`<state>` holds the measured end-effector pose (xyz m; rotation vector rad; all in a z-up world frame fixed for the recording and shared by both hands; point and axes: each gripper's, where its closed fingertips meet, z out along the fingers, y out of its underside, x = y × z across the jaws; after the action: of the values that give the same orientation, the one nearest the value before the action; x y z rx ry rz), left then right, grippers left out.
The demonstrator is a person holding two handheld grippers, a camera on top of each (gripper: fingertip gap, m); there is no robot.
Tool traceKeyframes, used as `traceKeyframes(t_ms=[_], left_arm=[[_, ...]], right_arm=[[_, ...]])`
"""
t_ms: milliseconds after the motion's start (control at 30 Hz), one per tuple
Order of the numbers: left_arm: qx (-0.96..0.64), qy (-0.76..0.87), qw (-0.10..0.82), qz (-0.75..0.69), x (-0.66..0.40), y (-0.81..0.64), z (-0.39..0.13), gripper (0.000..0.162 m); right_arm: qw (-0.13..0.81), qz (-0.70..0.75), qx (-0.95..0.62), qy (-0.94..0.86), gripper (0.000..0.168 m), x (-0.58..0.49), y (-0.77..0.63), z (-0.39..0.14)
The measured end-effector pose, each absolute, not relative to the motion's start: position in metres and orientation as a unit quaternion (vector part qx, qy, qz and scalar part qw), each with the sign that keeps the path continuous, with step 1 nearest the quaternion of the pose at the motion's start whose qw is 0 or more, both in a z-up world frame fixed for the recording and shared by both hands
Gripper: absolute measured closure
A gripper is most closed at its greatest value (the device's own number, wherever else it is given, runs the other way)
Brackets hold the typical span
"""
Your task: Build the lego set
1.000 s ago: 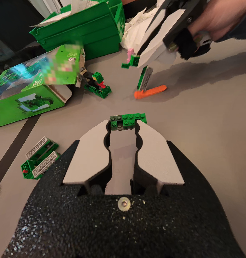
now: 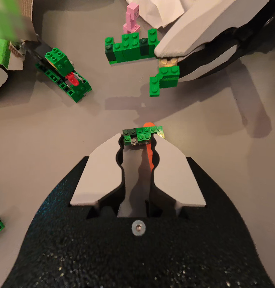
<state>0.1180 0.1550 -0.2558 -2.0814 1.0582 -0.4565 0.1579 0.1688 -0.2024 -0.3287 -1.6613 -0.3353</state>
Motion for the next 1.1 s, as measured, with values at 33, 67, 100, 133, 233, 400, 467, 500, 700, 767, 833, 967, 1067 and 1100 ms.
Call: traceKeyframes(t_ms=[33,67,100,133,233,400,467,500,700,767,833,967,1067,1100], left_arm=[[-0.816,0.406,0.372,-0.177,0.117,0.155,-0.256,0.129],[-0.82,0.4,0.37,-0.177,0.115,0.156,-0.256,0.129],[-0.824,0.393,0.367,-0.179,0.114,0.156,-0.256,0.129],[-0.829,0.383,0.365,-0.18,0.112,0.156,-0.257,0.129],[-0.835,0.374,0.362,-0.178,0.11,0.154,-0.257,0.129],[-0.836,0.375,0.367,-0.161,0.11,0.152,-0.256,0.129],[-0.839,0.369,0.367,-0.157,0.109,0.151,-0.256,0.129],[-0.839,0.369,0.368,-0.155,0.109,0.151,-0.256,0.129],[-0.841,0.362,0.371,-0.156,0.108,0.152,-0.256,0.129],[-0.842,0.359,0.37,-0.161,0.108,0.152,-0.256,0.129],[-0.842,0.356,0.37,-0.164,0.108,0.153,-0.256,0.129],[-0.843,0.353,0.369,-0.17,0.108,0.153,-0.257,0.129],[-0.844,0.349,0.367,-0.176,0.107,0.153,-0.257,0.129],[-0.844,0.349,0.366,-0.178,0.107,0.152,-0.257,0.129]], right_arm=[[0.643,-0.154,-0.132,-0.738,0.149,0.157,0.17,-0.205],[0.635,-0.156,-0.122,-0.746,0.149,0.157,0.171,-0.209],[0.629,-0.155,-0.117,-0.753,0.149,0.156,0.171,-0.211],[0.625,-0.151,-0.115,-0.757,0.149,0.155,0.171,-0.213],[0.623,-0.14,-0.111,-0.762,0.149,0.152,0.166,-0.215],[0.606,-0.151,-0.076,-0.778,0.149,0.148,0.161,-0.223],[0.596,-0.16,-0.066,-0.784,0.149,0.147,0.161,-0.225],[0.598,-0.158,-0.063,-0.784,0.149,0.146,0.159,-0.223],[0.586,-0.156,-0.048,-0.794,0.149,0.147,0.153,-0.229],[0.578,-0.155,-0.04,-0.8,0.149,0.147,0.151,-0.234],[0.576,-0.148,-0.037,-0.803,0.149,0.145,0.149,-0.238],[0.57,-0.147,-0.027,-0.808,0.149,0.144,0.149,-0.243],[0.574,-0.151,-0.022,-0.804,0.149,0.142,0.15,-0.244],[0.576,-0.153,-0.022,-0.803,0.149,0.142,0.151,-0.243]])
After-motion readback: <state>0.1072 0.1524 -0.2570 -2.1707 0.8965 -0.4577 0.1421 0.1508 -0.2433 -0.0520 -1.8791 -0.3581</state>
